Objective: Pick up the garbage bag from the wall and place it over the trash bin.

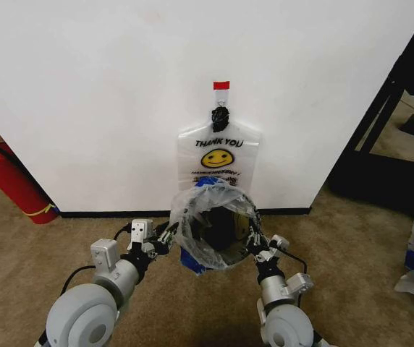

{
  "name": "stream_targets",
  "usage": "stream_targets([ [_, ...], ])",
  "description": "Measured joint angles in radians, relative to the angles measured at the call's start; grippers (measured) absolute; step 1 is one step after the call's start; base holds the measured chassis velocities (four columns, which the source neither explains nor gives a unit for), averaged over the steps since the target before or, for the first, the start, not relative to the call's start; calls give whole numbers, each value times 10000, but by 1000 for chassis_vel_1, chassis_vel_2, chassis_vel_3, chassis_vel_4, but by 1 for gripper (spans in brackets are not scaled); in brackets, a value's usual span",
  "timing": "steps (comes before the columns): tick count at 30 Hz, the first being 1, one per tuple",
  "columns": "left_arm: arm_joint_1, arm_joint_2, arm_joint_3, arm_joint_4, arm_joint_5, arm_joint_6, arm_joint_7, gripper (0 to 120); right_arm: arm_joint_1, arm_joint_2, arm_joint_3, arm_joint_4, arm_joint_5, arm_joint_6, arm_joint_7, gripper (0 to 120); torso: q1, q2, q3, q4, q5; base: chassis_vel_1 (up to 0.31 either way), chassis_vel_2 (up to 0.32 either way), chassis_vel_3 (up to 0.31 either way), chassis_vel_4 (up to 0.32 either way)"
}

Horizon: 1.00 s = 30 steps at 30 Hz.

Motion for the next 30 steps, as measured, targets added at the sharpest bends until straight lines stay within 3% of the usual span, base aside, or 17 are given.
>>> stream_targets([
  [3, -5, -2, -24, 0, 0, -8, -2, 0, -22, 4, -14, 0, -4, -34, 0, 0, 0, 0, 0, 0, 0, 0, 0, 0, 0],
  [30, 95, 61, -65, 1033, 1471, -361, 1144, 0, -277, -62, 74, 1142, 1181, -683, 270, 0, 0, 0, 0, 0, 0, 0, 0, 0, 0],
])
